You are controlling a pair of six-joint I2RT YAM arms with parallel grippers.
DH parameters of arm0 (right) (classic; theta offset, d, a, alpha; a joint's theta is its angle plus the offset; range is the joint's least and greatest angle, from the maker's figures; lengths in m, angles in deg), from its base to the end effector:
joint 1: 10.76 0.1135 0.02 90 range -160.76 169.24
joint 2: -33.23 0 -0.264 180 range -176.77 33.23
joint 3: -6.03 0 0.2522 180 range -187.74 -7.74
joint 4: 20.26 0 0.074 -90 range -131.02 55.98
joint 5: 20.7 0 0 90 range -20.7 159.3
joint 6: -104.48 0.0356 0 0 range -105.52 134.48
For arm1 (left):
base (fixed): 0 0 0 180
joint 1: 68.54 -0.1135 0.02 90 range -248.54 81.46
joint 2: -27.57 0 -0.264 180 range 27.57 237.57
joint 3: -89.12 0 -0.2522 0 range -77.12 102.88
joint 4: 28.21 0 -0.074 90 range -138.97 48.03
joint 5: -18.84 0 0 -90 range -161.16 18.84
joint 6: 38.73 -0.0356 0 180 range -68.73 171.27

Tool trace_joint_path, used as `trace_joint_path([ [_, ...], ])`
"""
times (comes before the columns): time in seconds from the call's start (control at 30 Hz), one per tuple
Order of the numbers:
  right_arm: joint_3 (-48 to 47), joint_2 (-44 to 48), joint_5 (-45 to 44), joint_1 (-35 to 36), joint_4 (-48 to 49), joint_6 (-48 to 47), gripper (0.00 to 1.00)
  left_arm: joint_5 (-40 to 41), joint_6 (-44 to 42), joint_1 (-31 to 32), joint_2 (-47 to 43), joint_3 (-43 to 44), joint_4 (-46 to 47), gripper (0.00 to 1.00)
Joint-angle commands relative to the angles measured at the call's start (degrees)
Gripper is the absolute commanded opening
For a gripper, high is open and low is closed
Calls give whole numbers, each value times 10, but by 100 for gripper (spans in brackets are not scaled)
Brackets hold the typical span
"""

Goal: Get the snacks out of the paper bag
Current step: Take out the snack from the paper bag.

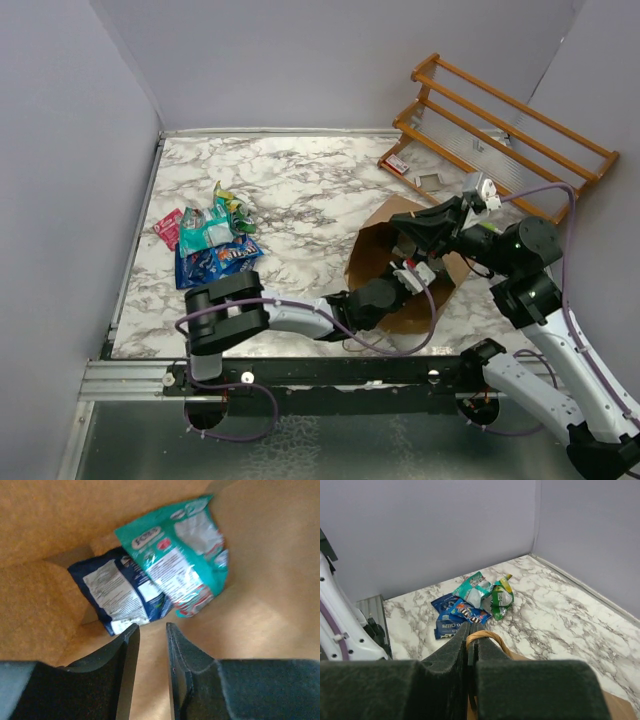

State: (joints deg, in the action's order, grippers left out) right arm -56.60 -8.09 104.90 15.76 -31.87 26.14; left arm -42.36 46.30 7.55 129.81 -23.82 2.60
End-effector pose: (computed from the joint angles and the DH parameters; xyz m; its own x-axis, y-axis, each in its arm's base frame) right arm 0.1323 0.0892 0.3968 -0.0295 0.1689 -0.9852 -0.8889 0.4464 0.1032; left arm 0.1097 -0.3715 0.2182 0.0454 0.1323 -0.9902 0.7340 0.6680 0.1230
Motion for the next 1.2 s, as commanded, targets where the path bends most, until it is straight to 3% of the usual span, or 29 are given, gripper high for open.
trace_joint_path([
  [0.0, -12, 13, -5, 1, 11, -8, 2, 45, -21, -30, 75, 26, 39, 30],
  [0.13, -14, 19, -18, 1, 7, -12, 2, 50, -45, -52, 120, 39, 85, 30],
  [0.2, -14, 21, -23, 1, 7, -12, 2, 32, -47, -68, 136, 51, 91, 36],
  [0.43, -12, 23, -24, 1, 11, -6, 2, 26, -40, -100, 189, 147, 42, 77],
  [0.57, -15, 23, -21, 1, 11, -4, 2, 70, -80, -98, 215, 207, 13, 77],
  [0.7, -19, 23, -36, 1, 5, -7, 2, 46, -59, -97, 201, 194, 28, 78],
  [1.0, -22, 19, -32, 1, 7, 3, 2, 86, -33, -130, 247, 233, 25, 80],
  [1.17, -32, 20, -30, 1, 2, 5, 2, 96, -77, -144, 287, 256, 72, 80],
])
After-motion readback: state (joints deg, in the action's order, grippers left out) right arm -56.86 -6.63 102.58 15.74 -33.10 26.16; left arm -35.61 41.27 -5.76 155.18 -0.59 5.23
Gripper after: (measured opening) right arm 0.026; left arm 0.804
